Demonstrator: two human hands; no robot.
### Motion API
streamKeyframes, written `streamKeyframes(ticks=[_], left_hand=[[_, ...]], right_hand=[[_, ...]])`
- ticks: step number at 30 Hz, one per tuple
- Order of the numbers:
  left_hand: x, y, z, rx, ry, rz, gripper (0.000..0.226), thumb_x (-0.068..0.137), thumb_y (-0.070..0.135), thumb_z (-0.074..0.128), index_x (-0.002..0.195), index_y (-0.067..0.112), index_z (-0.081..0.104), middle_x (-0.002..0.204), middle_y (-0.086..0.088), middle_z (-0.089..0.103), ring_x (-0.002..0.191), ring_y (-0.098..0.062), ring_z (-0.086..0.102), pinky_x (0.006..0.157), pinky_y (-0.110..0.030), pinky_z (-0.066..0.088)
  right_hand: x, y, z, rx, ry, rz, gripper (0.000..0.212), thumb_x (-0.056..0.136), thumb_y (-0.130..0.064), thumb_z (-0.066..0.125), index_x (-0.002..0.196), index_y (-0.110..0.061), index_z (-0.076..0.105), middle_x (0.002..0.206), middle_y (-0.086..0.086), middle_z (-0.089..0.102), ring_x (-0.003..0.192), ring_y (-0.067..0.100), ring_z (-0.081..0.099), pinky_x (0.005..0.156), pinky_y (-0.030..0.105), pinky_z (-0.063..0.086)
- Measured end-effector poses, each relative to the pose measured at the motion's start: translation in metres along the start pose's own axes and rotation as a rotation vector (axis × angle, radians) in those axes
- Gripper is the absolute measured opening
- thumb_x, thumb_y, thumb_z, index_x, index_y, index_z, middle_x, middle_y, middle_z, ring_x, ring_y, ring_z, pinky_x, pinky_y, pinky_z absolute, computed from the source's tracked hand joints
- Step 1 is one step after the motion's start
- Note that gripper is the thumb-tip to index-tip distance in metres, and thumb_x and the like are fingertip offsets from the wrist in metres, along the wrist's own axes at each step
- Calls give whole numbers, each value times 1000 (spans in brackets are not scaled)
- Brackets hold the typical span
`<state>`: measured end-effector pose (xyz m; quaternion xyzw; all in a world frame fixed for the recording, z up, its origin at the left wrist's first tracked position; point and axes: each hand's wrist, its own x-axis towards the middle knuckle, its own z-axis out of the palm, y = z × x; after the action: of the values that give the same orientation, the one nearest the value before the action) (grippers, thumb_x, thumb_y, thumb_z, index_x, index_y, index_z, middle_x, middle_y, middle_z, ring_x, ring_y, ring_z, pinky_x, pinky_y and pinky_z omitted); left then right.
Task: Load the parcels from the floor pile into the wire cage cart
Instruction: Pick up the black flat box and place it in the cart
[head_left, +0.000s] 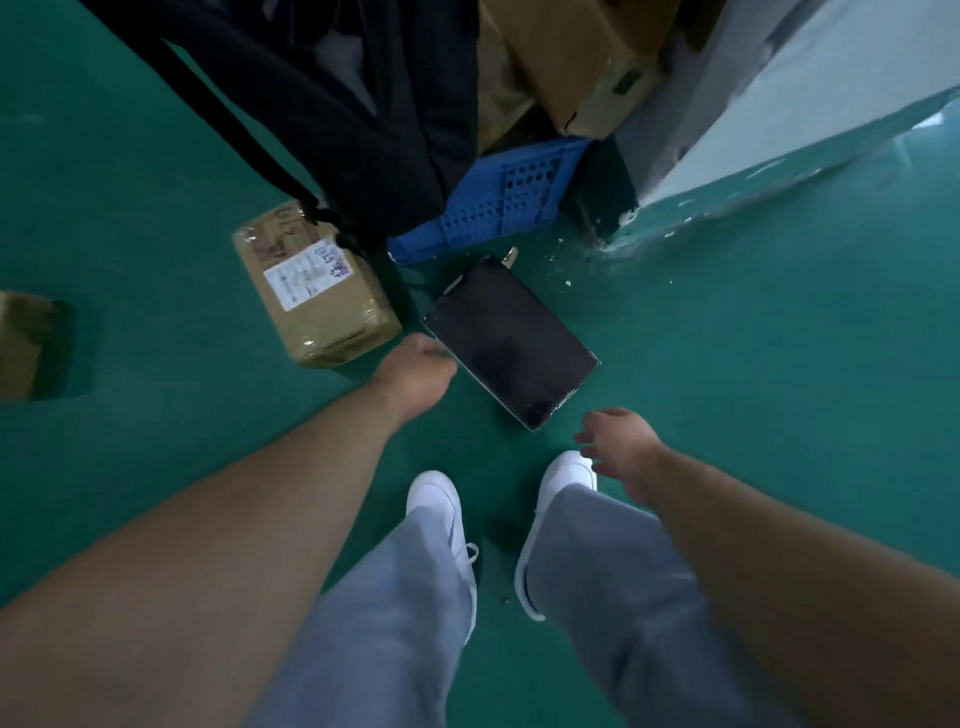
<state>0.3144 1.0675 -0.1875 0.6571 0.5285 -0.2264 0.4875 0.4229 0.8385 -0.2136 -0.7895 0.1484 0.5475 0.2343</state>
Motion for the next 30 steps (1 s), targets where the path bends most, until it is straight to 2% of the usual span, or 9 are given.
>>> streamKeyframes(ticks=[3, 7, 10, 13, 17, 20, 23, 26, 30], left_hand=[[83, -12, 24, 59, -22, 17, 52, 86, 26, 61, 136, 17, 55, 121, -4, 65, 98, -25, 65, 79, -33, 52], [172, -24, 48, 134, 14, 36, 39, 85, 21, 63, 124, 21, 53, 128, -7, 62, 104, -25, 59, 80, -29, 46], [219, -34, 56, 162, -7, 9, 89, 86, 22, 64, 162, 21, 18, 162, -7, 33, 142, -30, 40, 116, -39, 37], [244, -41, 64, 106, -60, -28, 101, 83, 21, 67, 164, 25, 7, 164, -7, 30, 145, -30, 35, 120, -41, 31], [246, -62, 60, 31, -48, -62, 108, 54, 48, 68, 155, 37, 33, 154, -1, 41, 134, -27, 47, 113, -45, 40], [189, -76, 52, -137, -46, -89, 70, 66, 44, 69, 133, 29, 55, 132, -2, 57, 109, -18, 57, 90, -33, 47], [107, -77, 34, -395, 0, -137, 35, 100, 45, 52, 124, 20, 59, 117, -3, 65, 90, -9, 58, 76, -20, 46], [8, -85, -5, -647, 63, -355, 88, 93, 82, 14, 134, 20, 62, 126, -1, 68, 108, -22, 61, 117, -45, 28], [-142, -96, -65, -850, 140, -516, 103, 69, 102, 27, 115, 18, 66, 110, 0, 72, 95, -28, 67, 96, -47, 48]], right_hand=[[76, 11, 16, 127, -5, 51, 44, 101, -13, 48, 142, 2, 52, 142, 25, 55, 101, 24, 53, 97, 45, 52], [158, 26, 36, 343, -15, 155, 51, 99, -16, 53, 148, -5, 44, 150, 20, 47, 114, 29, 54, 88, 41, 52], [189, 33, 47, 398, 7, 182, 52, 99, -13, 53, 149, -7, 41, 154, 19, 41, 135, 36, 47, 96, 43, 48], [214, 38, 64, 465, -46, 183, 31, 93, -16, 57, 124, -20, 58, 140, 9, 55, 129, 30, 54, 91, 42, 49], [211, 38, 70, 569, -89, 183, 14, 91, -33, 59, 103, -25, 60, 101, -1, 62, 107, 25, 62, 96, 41, 45], [168, 51, 54, 584, -58, 169, 22, 93, -38, 54, 108, -22, 60, 108, 3, 62, 96, 24, 63, 96, 40, 48], [99, 60, 28, 790, -24, 203, 48, 99, -53, 36, 120, -16, 59, 135, 2, 62, 116, 25, 60, 111, 46, 42], [11, 60, -4, 845, -49, 265, 78, 96, -76, 24, 133, -16, 58, 142, -5, 60, 131, 23, 54, 108, 52, 40], [-123, 26, -37, 582, -113, 166, 45, 93, -63, 62, 110, -22, 68, 105, 0, 74, 90, 12, 73, 80, 31, 60]])
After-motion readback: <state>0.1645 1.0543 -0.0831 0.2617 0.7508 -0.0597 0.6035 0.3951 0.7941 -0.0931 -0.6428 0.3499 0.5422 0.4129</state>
